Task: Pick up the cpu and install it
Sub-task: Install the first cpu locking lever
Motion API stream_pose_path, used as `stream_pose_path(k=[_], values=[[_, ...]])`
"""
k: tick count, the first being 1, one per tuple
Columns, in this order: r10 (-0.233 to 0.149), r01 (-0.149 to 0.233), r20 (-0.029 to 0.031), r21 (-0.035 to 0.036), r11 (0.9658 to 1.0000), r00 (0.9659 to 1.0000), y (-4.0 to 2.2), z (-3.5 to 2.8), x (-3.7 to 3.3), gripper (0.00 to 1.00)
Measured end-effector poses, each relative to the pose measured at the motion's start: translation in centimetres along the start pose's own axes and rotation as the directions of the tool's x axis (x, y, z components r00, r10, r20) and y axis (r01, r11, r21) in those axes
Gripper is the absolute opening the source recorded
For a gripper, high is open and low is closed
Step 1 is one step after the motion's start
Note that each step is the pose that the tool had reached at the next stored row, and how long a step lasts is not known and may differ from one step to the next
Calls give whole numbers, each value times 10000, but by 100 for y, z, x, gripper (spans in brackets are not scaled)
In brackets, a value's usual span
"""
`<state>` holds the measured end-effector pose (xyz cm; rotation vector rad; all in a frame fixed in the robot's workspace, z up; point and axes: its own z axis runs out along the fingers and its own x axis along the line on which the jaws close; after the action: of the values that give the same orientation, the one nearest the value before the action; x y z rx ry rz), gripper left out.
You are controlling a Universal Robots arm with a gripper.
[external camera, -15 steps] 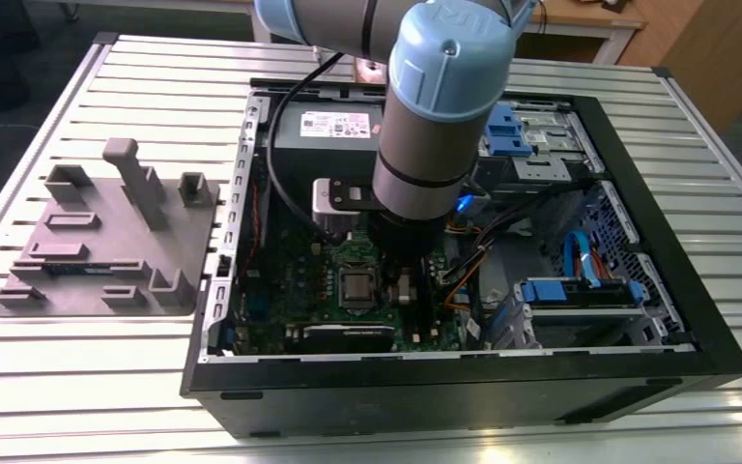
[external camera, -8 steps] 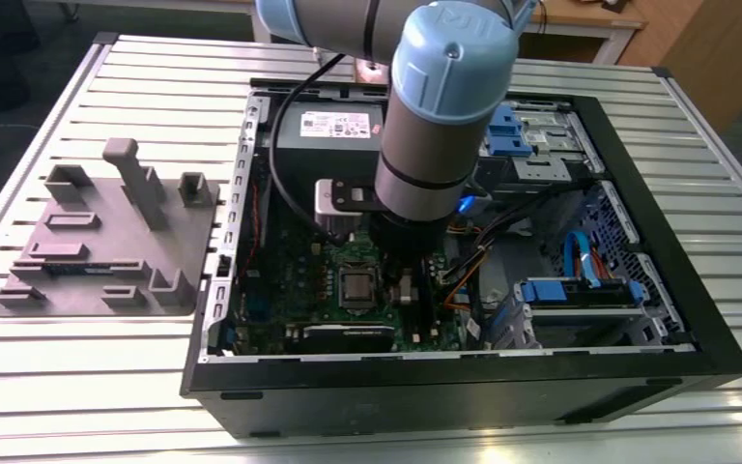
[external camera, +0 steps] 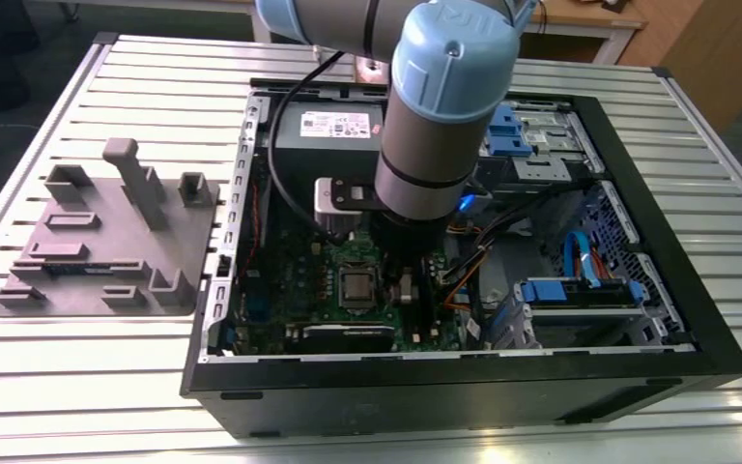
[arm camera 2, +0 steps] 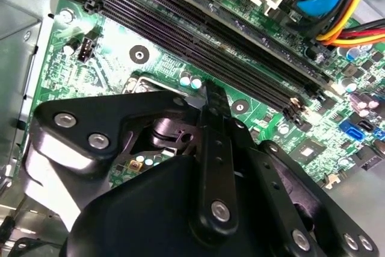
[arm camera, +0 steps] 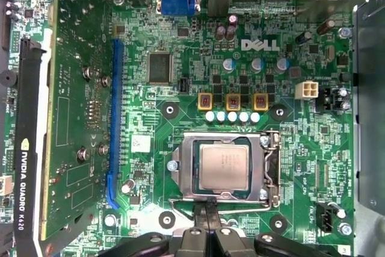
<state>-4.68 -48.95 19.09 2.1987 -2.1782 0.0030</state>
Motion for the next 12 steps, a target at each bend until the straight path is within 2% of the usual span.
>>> stream_pose_path(k=[9,12], values=[[0,0,37,-3,10000,10000,9,-178,7,10],[0,1,42,-3,10000,10000,9,-186,7,10]])
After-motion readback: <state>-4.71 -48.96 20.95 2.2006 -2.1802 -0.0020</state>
